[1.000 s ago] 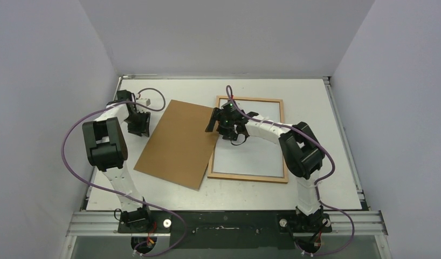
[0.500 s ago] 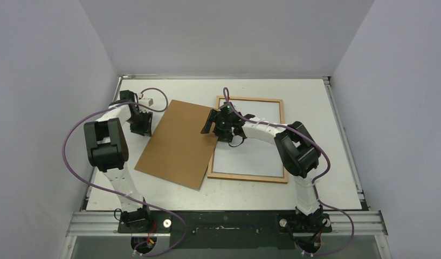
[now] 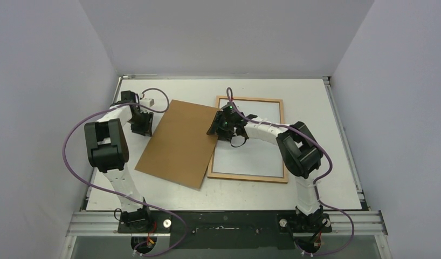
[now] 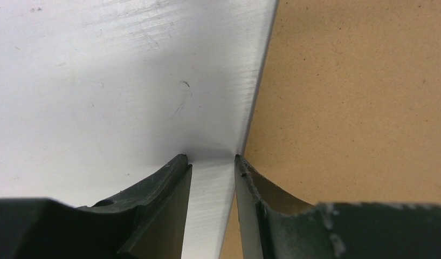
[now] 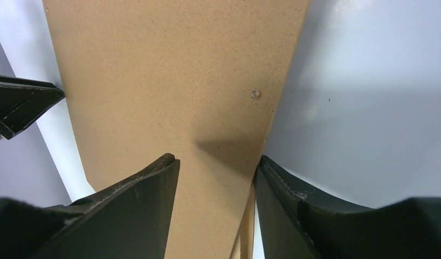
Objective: Put the photo into the frame
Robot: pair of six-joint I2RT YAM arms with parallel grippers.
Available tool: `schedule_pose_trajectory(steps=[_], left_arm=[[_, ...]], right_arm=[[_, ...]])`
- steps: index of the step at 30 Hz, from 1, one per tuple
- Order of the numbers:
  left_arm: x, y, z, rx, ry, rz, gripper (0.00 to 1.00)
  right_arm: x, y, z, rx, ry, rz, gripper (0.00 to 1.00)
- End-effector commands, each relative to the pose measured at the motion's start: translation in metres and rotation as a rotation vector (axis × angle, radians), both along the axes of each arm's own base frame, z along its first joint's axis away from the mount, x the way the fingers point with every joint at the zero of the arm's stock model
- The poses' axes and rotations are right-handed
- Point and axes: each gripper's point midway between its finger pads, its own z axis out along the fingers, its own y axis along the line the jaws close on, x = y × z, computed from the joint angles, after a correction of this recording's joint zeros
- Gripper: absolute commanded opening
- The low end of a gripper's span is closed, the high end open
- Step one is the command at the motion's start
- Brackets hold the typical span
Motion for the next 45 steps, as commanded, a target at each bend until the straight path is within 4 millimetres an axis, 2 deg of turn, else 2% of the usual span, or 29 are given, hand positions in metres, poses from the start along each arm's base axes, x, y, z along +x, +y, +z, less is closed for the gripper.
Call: schedule_pose_trajectory(steps=[1,10,15,17,18,21,23,25,28,31,33,36,37,38,40,42,45], left_arm=[[-0.029,-0.048,-0.009,-0.141,0.100,-0.054,0.34],[-0.033,-0.060,-0.006,-0.173,0.108,-0.065,0.33],[-0.030,-0.067,0.007,-0.204,0.089,-0.067,0.33],[-0.027,-0.070,0.021,-0.219,0.068,-0.072,0.33],[-0.025,-0.071,0.031,-0.226,0.054,-0.074,0.33],[-0.018,-0.075,0.071,-0.236,-0.013,-0.087,0.42],[-0.013,-0.077,0.108,-0.243,-0.078,-0.100,0.56],[-0.007,-0.080,0.157,-0.248,-0.164,-0.114,0.70],[-0.016,-0.094,0.238,-0.247,-0.295,-0.177,1.00],[-0.049,-0.123,0.300,-0.196,-0.387,-0.291,0.96],[-0.076,-0.145,0.320,-0.142,-0.422,-0.372,0.96],[-0.115,-0.171,0.318,-0.046,-0.440,-0.451,0.96],[-0.126,-0.176,0.305,-0.004,-0.419,-0.470,0.96],[-0.136,-0.178,0.299,0.025,-0.422,-0.482,0.96],[-0.146,-0.176,0.286,0.046,-0.397,-0.470,0.96],[-0.146,-0.161,0.276,0.072,-0.381,-0.425,0.96],[-0.154,-0.152,0.268,0.134,-0.394,-0.434,0.96]], right_arm=[[0.005,0.037,0.108,0.213,-0.205,0.048,0.50],[-0.009,0.059,0.134,0.257,-0.270,0.107,0.44],[-0.012,0.074,0.138,0.261,-0.287,0.134,0.21],[-0.011,0.077,0.135,0.237,-0.276,0.142,0.09],[-0.010,0.078,0.137,0.234,-0.278,0.139,0.06],[-0.005,0.076,0.150,0.241,-0.298,0.116,0.05],[0.001,0.074,0.166,0.240,-0.324,0.090,0.05],[0.006,0.071,0.176,0.224,-0.336,0.059,0.05],[0.012,0.071,0.198,0.220,-0.361,0.011,0.05],[0.013,0.076,0.216,0.225,-0.383,-0.022,0.05],[0.011,0.081,0.227,0.237,-0.391,-0.044,0.05],[0.008,0.085,0.238,0.256,-0.400,-0.082,0.05],[0.007,0.087,0.240,0.266,-0.400,-0.091,0.05],[0.005,0.088,0.243,0.276,-0.402,-0.100,0.05],[0.003,0.088,0.250,0.291,-0.405,-0.123,0.05],[0.000,0.085,0.253,0.317,-0.398,-0.149,0.05],[0.000,0.084,0.260,0.384,-0.381,-0.193,0.05]])
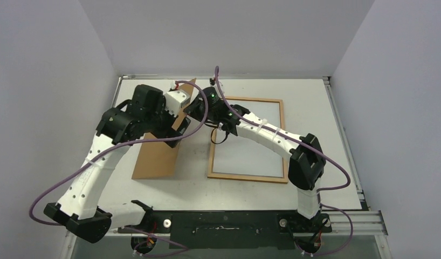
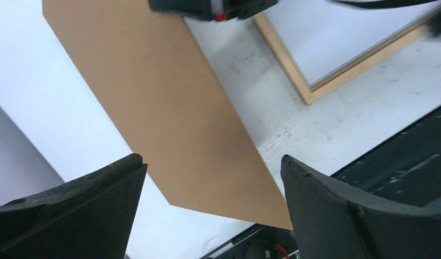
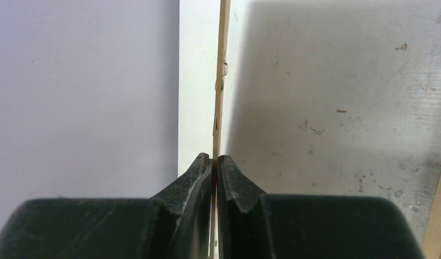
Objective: Put the photo into the frame
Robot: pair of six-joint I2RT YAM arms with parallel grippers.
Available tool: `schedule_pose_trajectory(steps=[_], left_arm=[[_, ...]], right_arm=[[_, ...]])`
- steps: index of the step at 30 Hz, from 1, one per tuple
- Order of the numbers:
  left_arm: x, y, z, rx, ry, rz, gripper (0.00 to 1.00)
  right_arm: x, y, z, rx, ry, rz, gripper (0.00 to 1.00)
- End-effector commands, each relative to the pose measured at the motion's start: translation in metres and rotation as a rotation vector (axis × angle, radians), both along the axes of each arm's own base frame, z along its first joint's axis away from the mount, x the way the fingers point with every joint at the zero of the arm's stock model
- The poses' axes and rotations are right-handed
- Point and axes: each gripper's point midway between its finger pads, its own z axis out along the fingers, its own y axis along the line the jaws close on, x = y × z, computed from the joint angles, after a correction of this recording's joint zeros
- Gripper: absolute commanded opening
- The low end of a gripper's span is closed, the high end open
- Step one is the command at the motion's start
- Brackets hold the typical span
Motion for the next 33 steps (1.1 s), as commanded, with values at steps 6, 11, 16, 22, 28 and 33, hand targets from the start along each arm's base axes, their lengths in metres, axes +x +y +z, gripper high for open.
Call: schedule_pose_trajectory(steps=[6,11,16,22,28,33], left_arm=[[-0.006,0.011,-0.020,0.221,-0.098,0.020,0.96],[-0.005,0.000,-0.023,0.318,-0.176,-0.047,0.96],[-0.004,0.008,-0.043,0.419,-0.199,-0.065,0.96],[-0.002,0.029,-0.060,0.517,-0.217,-0.024,1.00],[-0.002,0.041,-0.063,0.541,-0.224,0.004,0.83],[0.008,0.046,-0.065,0.535,-0.215,0.048,0.62]], right_arm=[[0.012,0.002,0.084,0.271,-0.060,-0.111,0.05],[0.019,-0.002,0.094,0.342,-0.048,-0.148,0.05],[0.022,-0.007,0.105,0.360,-0.066,-0.174,0.05],[0.026,-0.011,0.109,0.363,-0.069,-0.184,0.05],[0.024,-0.017,0.116,0.362,-0.085,-0.190,0.05],[0.020,-0.022,0.119,0.361,-0.092,-0.188,0.05]])
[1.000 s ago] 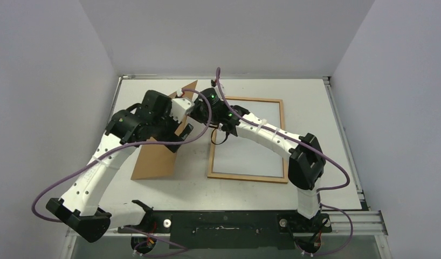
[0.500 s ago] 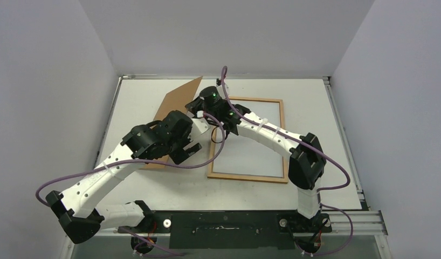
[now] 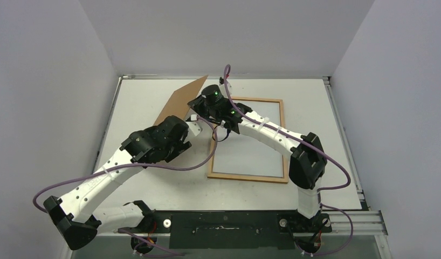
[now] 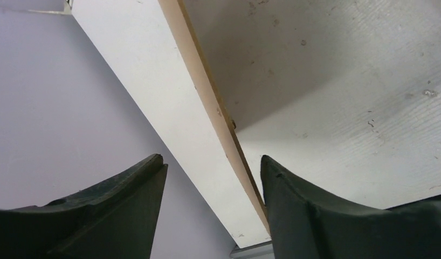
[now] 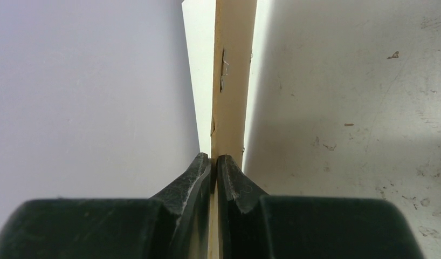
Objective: Put the photo into the frame
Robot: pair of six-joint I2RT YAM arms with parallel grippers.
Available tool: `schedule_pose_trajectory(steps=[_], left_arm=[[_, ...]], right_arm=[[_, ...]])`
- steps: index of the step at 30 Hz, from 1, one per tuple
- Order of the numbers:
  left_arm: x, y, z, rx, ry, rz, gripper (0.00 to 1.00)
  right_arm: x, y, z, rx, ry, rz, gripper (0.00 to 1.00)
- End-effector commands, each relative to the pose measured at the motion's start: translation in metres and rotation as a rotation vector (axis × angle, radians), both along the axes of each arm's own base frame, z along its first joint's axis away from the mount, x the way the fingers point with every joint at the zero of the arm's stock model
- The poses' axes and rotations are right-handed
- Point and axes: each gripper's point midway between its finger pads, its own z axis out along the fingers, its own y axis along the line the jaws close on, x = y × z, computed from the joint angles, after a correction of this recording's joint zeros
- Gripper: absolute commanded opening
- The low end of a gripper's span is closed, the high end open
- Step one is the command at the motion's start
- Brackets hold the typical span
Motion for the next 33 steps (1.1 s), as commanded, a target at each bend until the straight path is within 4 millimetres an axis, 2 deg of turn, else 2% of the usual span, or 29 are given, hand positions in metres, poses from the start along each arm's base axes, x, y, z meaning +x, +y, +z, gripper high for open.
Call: schedule_pose_trajectory(steps=[1,7,9,10,12,16,20,22,25,27,30,32,33], left_arm=[[0.018,0.001,0.012,-0.044,-0.072,0.052,0.57],[0.032,0.000,0.018,-0.070,-0.088,0.095,0.14],[0.037,0.003,0.022,-0.075,-0.107,0.115,0.05],[0.040,0.006,0.026,-0.076,-0.126,0.129,0.00],[0.048,0.012,0.038,-0.096,-0.171,0.161,0.00],[0.066,0.033,0.074,-0.178,-0.294,0.238,0.00],[0.072,0.034,0.113,-0.328,-0.358,0.226,0.00],[0.073,0.033,0.131,-0.394,-0.380,0.221,0.00],[0.077,0.031,0.153,-0.496,-0.390,0.213,0.00],[0.078,0.031,0.176,-0.567,-0.428,0.200,0.00],[0.077,0.029,0.208,-0.669,-0.484,0.166,0.00],[0.074,0.024,0.223,-0.716,-0.495,0.142,0.00],[0.074,0.022,0.226,-0.728,-0.489,0.139,0.00]], right_arm=[[-0.001,-0.011,0.117,0.226,-0.186,-0.027,0.05],[-0.003,-0.012,0.116,0.218,-0.204,0.004,0.05],[-0.002,-0.007,0.113,0.221,-0.205,0.049,0.07],[0.000,-0.004,0.111,0.217,-0.205,0.076,0.11],[-0.001,0.003,0.107,0.211,-0.211,0.143,0.15],[0.000,0.001,0.104,0.176,-0.251,0.212,0.29],[0.005,-0.012,0.106,0.149,-0.295,0.251,0.51],[0.007,-0.020,0.112,0.148,-0.332,0.264,0.66],[0.008,-0.036,0.117,0.126,-0.366,0.287,0.79],[0.006,-0.049,0.132,0.129,-0.430,0.293,0.85],[0.000,-0.062,0.134,0.147,-0.475,0.318,0.90],[-0.003,-0.069,0.125,0.152,-0.474,0.324,0.91],[-0.004,-0.072,0.113,0.149,-0.451,0.322,0.92]])
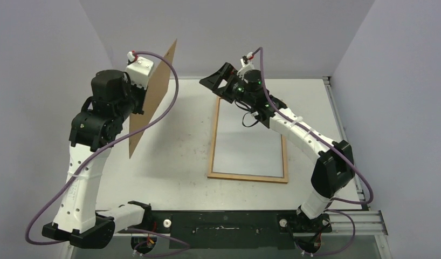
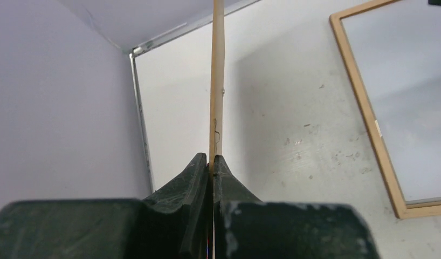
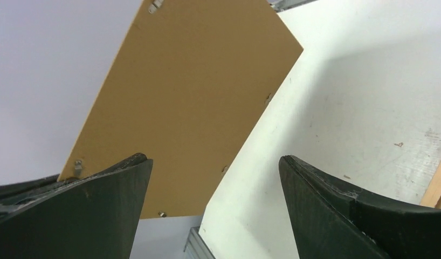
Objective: Put the photo into the frame
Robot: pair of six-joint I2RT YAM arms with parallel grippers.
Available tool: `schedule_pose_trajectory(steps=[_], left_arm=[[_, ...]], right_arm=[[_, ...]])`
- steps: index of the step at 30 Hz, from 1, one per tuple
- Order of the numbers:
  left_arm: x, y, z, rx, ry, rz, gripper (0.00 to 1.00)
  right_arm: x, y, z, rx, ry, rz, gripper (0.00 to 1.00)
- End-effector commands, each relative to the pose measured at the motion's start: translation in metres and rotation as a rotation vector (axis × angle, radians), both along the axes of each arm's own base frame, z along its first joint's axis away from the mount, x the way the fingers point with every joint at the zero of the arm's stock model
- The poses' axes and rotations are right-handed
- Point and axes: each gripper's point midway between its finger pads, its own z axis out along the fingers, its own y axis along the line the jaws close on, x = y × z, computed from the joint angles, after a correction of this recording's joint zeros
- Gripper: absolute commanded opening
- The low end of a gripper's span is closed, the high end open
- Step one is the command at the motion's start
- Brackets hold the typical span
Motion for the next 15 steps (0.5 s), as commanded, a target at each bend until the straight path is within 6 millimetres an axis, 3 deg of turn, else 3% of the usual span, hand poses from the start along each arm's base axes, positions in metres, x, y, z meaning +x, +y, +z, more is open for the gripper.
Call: schedule_pose_trajectory(steps=[1,4,6,10,15], left_arm=[[0.003,-0.029,0.072,-0.178,-0.199,-0.117,0.00],[0.006,-0.032,0.069,-0.197,-0.176,-0.116,0.00],[0.004,-0.034,0.078,-0.222,-0.209,-0.131,0.00],[-0.008,-0.044,0.123,-0.304,-0.365,-0.207,0.00],[-0.033,-0.055,0.176,-0.396,-0.496,-0.300,0.00]], right_arm=[[-0.020,-0.010,0.033,0.086,-0.139,0.066,0.92],[-0.024,-0.005,0.014,0.085,-0.109,0.089,0.92],[-0.026,-0.003,0.002,0.074,-0.093,0.109,0.93],[-0.039,0.004,-0.007,0.142,-0.109,0.185,0.98],[-0.056,0.017,0.000,0.237,-0.199,0.237,1.00]])
